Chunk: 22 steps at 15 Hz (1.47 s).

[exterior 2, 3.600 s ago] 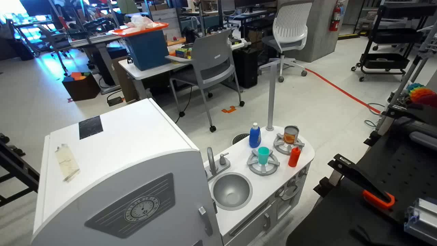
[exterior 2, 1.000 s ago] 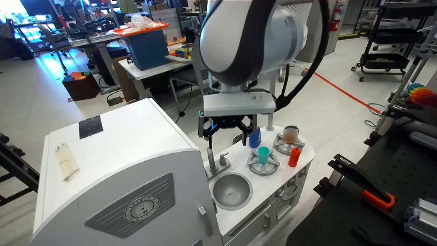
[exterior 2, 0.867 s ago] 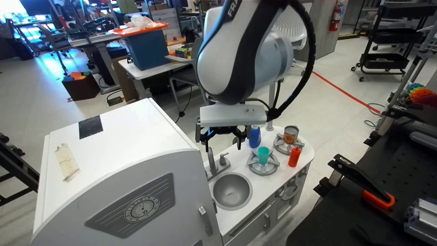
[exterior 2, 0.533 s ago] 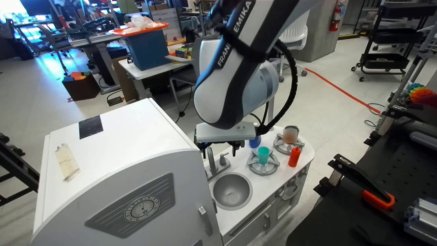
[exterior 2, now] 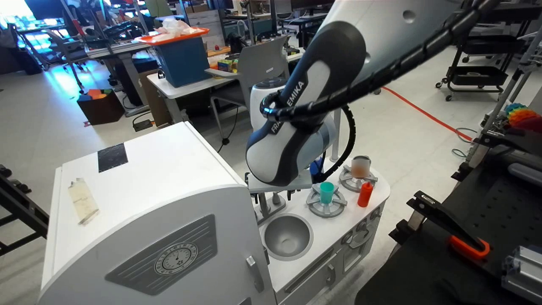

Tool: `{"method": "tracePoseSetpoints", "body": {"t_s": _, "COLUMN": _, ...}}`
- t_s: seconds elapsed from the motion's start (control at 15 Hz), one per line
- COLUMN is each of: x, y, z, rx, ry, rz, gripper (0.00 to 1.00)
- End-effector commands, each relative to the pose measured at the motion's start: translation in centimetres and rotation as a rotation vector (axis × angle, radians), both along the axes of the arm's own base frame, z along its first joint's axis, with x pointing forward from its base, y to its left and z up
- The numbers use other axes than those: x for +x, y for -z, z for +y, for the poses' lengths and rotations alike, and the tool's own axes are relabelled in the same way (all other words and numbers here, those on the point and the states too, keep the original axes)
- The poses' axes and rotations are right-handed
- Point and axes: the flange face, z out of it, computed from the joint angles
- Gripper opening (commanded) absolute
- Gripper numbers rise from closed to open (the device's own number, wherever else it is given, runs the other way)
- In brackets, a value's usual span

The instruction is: Turn the faucet to the right

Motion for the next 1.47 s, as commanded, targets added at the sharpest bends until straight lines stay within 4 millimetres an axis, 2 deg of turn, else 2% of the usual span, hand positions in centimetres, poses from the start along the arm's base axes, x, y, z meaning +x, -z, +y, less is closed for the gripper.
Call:
{"method": "tracePoseSetpoints", "body": {"t_s": 0.0, "x": 0.9, "y": 1.9, "z": 0.3, "rx": -0.03, "ry": -0.003, "rz": -0.021, "gripper": 1.0}}
{"method": "tracePoseSetpoints", "body": {"t_s": 0.33, "x": 0.7, "y": 2.5, "z": -0.1, "rx": -0.042, "ry": 0.012, "rz": 0.017, "gripper": 1.0}}
{"method": "tracePoseSetpoints", "body": {"t_s": 0.53, "x": 0.0, "y": 2.0, "z": -1.5, "rx": -0.075, "ry": 0.042, "rz": 0.093, "gripper": 1.0}}
{"method": "tracePoseSetpoints", "body": {"t_s": 0.73, "x": -0.8, "y": 2.4, "z": -4.2, "rx": -0.14, "ry": 0.094, "rz": 0.195, "gripper": 1.0}}
{"method": "tracePoseSetpoints", "body": {"t_s": 0.87, "x": -0.7, "y": 2.8, "z": -6.7, "rx": -0.192, "ry": 0.118, "rz": 0.22, "gripper": 1.0}}
{"method": "tracePoseSetpoints", "body": {"t_s": 1.0, "x": 0.3, "y": 3.1, "z": -10.4, "rx": -0.259, "ry": 0.162, "rz": 0.218, "gripper": 1.0}}
{"method": "tracePoseSetpoints", "body": {"t_s": 1.2, "x": 1.3, "y": 2.4, "z": -14.5, "rx": -0.321, "ry": 0.21, "rz": 0.225, "gripper": 1.0}}
{"method": "tracePoseSetpoints", "body": {"t_s": 1.33, "x": 1.2, "y": 1.5, "z": -15.7, "rx": -0.328, "ry": 0.211, "rz": 0.278, "gripper": 1.0}}
{"method": "tracePoseSetpoints", "body": {"t_s": 1.4, "x": 0.7, "y": 0.7, "z": -15.7, "rx": -0.314, "ry": 0.191, "rz": 0.341, "gripper": 1.0}}
